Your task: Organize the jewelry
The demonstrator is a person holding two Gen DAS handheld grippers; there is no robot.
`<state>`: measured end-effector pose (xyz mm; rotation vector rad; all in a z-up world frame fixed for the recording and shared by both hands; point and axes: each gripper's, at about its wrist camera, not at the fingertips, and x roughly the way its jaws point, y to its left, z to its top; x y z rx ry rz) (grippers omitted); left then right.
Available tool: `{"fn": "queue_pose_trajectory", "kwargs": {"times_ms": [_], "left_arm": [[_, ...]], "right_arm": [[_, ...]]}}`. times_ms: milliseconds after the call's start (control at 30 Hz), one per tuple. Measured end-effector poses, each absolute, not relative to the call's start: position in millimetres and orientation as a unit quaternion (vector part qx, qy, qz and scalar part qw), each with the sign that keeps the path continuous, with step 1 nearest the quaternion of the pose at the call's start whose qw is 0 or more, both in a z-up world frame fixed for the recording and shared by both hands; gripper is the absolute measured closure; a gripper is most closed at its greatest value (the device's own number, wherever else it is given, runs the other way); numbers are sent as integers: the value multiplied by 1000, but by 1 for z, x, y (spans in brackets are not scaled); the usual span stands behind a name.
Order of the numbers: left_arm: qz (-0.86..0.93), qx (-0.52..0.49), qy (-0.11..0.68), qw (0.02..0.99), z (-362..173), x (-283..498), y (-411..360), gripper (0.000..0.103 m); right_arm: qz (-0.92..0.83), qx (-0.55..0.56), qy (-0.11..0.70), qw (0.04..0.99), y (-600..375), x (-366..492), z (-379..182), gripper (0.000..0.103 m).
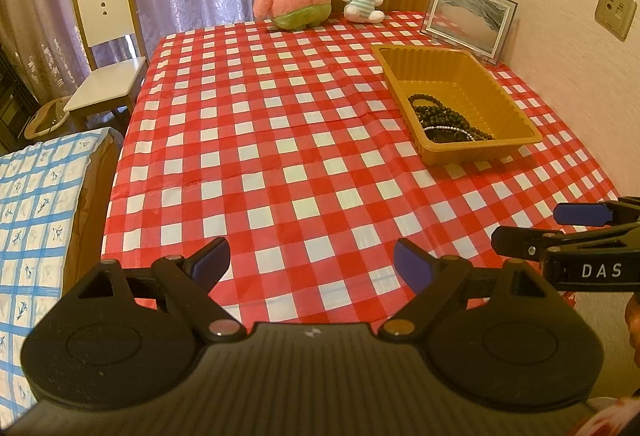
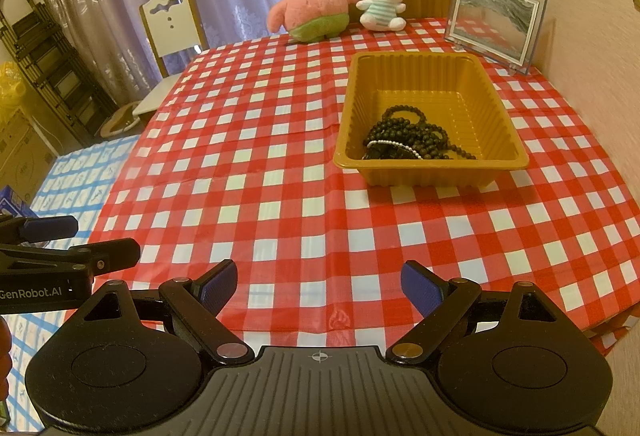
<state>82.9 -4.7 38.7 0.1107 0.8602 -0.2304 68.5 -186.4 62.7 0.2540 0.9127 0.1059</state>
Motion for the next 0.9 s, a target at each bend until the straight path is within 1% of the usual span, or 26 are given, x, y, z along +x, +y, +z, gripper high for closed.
{"fn": "queue_pose_trajectory", "kwargs": {"times_ms": [900], "left_arm": [[-112,56,415,901,41,85,-10,15]], "right_arm": [[51,124,440,888,-187,71,62,15]]}}
